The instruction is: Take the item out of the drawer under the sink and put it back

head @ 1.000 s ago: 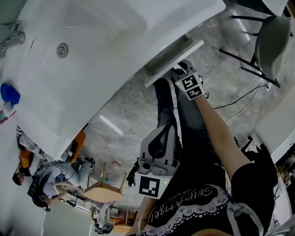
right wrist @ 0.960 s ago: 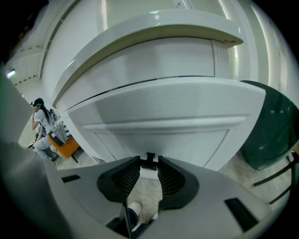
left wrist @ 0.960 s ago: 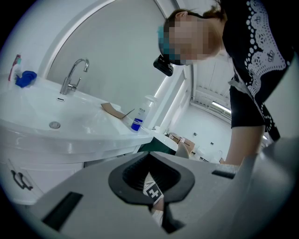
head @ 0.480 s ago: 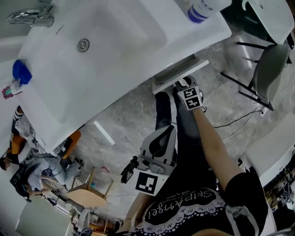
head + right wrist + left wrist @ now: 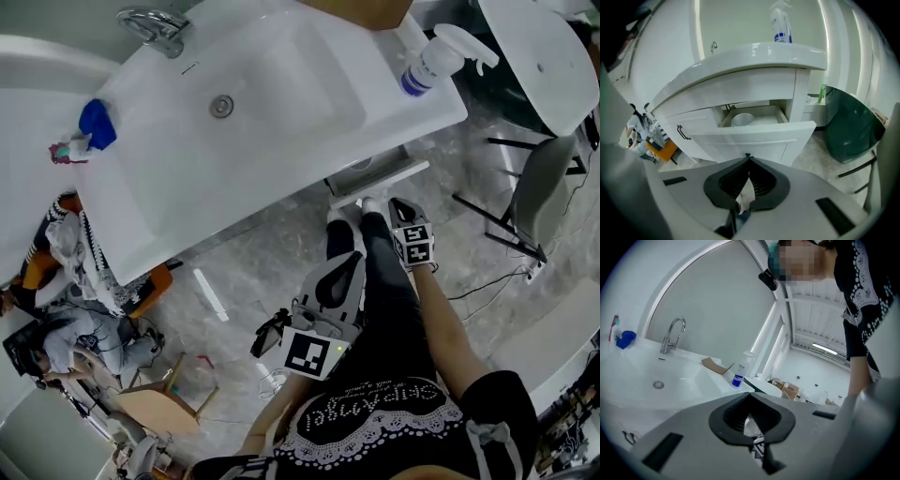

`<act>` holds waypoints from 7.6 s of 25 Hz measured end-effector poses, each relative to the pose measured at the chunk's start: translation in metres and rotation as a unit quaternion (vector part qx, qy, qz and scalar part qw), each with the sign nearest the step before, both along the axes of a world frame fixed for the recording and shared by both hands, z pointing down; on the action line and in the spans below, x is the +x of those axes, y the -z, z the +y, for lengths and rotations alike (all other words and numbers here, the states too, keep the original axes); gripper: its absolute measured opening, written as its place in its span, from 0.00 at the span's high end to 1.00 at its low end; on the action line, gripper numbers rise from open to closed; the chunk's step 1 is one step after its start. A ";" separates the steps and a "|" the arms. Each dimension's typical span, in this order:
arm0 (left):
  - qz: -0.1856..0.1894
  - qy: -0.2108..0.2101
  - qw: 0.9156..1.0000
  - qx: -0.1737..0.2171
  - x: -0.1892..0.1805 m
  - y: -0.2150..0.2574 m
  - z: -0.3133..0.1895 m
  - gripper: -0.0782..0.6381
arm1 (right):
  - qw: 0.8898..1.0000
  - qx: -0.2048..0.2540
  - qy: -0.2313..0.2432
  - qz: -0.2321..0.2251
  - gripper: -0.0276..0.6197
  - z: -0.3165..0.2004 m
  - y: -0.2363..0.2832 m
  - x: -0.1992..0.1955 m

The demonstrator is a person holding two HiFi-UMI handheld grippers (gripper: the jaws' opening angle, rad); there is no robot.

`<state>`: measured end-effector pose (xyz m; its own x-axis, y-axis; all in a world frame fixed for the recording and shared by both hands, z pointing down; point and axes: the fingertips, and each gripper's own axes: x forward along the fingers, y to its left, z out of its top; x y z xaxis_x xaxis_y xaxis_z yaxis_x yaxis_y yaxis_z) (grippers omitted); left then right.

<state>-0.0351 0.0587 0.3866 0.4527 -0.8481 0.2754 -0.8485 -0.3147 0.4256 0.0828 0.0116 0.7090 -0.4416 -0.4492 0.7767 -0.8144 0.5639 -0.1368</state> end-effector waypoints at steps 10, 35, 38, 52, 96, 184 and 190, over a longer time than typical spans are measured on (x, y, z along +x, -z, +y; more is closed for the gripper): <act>-0.071 -0.026 0.996 0.041 -0.004 0.022 -0.005 0.88 | 0.993 0.072 -0.029 -0.088 0.93 -0.009 0.119 -0.003; -0.109 -0.048 0.984 0.132 0.005 0.053 -0.055 0.88 | 0.944 0.237 -0.002 -0.229 0.93 -0.029 0.332 -0.031; -0.104 -0.055 0.984 0.134 0.007 0.053 -0.059 0.88 | 0.942 0.246 -0.005 -0.229 0.93 -0.030 0.338 -0.027; -0.084 -0.035 0.987 0.130 -0.007 0.052 -0.054 0.88 | 0.942 0.260 -0.011 -0.214 0.93 -0.018 0.338 -0.030; -0.078 0.001 0.994 0.080 0.028 0.040 -0.065 0.88 | 0.943 0.230 0.018 -0.241 0.93 -0.039 0.333 0.004; -0.074 0.300 0.951 -0.020 -0.066 0.035 -0.001 0.88 | 0.745 0.076 0.617 0.241 0.92 -0.068 -0.024 -0.114; -0.067 0.280 0.958 0.013 -0.062 0.046 -0.006 0.88 | 0.751 0.112 0.607 0.234 0.92 -0.059 0.002 -0.107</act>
<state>-0.0973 0.0525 0.3405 -0.1134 -0.9550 0.2739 -0.9335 0.1968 0.2996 -0.0245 -0.0474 0.7068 -0.3332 -0.0783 0.9396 0.3902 0.8958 0.2130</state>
